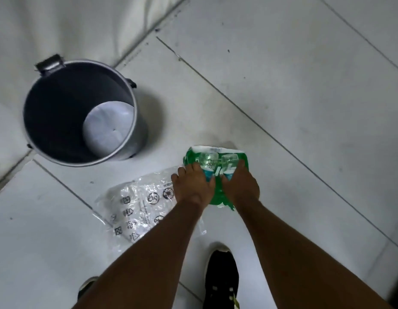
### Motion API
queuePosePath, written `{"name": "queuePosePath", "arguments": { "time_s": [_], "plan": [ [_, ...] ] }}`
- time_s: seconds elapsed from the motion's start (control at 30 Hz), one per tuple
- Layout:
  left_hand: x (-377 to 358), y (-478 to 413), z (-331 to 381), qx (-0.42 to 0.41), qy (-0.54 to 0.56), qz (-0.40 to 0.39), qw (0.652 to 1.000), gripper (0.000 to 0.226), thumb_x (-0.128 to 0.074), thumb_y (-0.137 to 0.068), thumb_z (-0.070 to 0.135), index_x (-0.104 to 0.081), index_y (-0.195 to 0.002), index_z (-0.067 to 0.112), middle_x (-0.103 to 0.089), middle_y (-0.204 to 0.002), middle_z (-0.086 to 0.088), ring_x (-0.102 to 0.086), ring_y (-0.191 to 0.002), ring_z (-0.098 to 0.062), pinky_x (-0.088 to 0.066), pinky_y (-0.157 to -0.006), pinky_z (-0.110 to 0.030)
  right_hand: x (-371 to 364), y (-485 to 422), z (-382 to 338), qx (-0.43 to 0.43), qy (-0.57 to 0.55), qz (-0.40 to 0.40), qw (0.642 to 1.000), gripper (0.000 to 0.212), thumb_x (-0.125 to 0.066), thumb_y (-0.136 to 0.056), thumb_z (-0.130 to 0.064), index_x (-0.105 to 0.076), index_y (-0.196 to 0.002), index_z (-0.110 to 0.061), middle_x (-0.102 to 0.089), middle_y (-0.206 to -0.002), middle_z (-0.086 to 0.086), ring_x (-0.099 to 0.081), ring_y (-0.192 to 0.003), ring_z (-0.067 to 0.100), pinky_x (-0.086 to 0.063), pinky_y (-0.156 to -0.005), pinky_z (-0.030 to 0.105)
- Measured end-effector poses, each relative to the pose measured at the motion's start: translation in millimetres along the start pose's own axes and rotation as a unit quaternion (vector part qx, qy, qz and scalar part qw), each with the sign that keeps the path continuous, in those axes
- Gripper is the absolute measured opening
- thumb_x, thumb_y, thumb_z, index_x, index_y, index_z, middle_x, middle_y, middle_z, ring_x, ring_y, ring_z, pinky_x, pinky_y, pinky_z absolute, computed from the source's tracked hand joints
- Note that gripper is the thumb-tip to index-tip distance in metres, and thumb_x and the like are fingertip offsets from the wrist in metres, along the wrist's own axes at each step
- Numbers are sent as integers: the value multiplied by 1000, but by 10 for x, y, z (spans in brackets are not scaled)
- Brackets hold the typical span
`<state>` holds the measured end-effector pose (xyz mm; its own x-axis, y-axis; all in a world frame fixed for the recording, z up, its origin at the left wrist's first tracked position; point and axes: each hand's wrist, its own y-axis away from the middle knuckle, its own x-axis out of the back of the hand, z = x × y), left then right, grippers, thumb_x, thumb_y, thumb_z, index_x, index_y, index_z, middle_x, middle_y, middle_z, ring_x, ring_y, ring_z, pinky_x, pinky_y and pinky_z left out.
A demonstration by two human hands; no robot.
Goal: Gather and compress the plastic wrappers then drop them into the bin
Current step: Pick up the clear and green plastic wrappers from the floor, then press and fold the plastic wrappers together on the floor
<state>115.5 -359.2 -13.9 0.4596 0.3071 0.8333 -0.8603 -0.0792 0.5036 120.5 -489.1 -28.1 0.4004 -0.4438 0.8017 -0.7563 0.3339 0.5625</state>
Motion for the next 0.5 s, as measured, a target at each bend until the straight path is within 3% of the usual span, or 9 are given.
{"name": "queuePosePath", "arguments": {
  "time_s": [0.13, 0.23, 0.37, 0.5],
  "plan": [
    [-159, -106, 102, 8, -64, -7, 998, 69, -46, -88, 57, -35, -137, 9, -45, -137, -15, -38, -123, -33, -36, -97, -50, -60, -126, 122, 26, 80, -8, 996, 82, -60, -87, -51, -21, -147, -9, -53, -135, 14, -54, -115, 33, -47, -90, 45],
    [-204, -100, 74, 18, -69, -28, 997, 83, -43, -90, 58, -13, -151, 10, -15, -159, -17, -11, -144, -38, -21, -112, -59, -92, -120, 172, 86, 124, 24, 988, 86, -62, -85, -51, -23, -147, -7, -42, -146, 16, -41, -128, 34, -39, -102, 48],
    [-229, -133, 3, 14, -77, -49, 996, 94, -39, -87, 67, 12, -151, 20, 19, -160, -13, 11, -145, -40, -11, -112, -69, -64, -164, 202, 121, 156, 31, 980, 90, -61, -85, -52, -16, -152, -11, -21, -159, 19, -19, -145, 39, -22, -116, 55],
    [-296, -229, -27, 25, -32, -66, 997, 108, -53, -78, 72, 18, -148, 32, 29, -157, -10, 8, -144, -45, -18, -106, -75, -70, -307, 246, 117, 148, -2, 982, 101, -60, -84, -57, 0, -154, -17, -3, -163, 17, -6, -148, 39, -15, -116, 60]
  ]
}}
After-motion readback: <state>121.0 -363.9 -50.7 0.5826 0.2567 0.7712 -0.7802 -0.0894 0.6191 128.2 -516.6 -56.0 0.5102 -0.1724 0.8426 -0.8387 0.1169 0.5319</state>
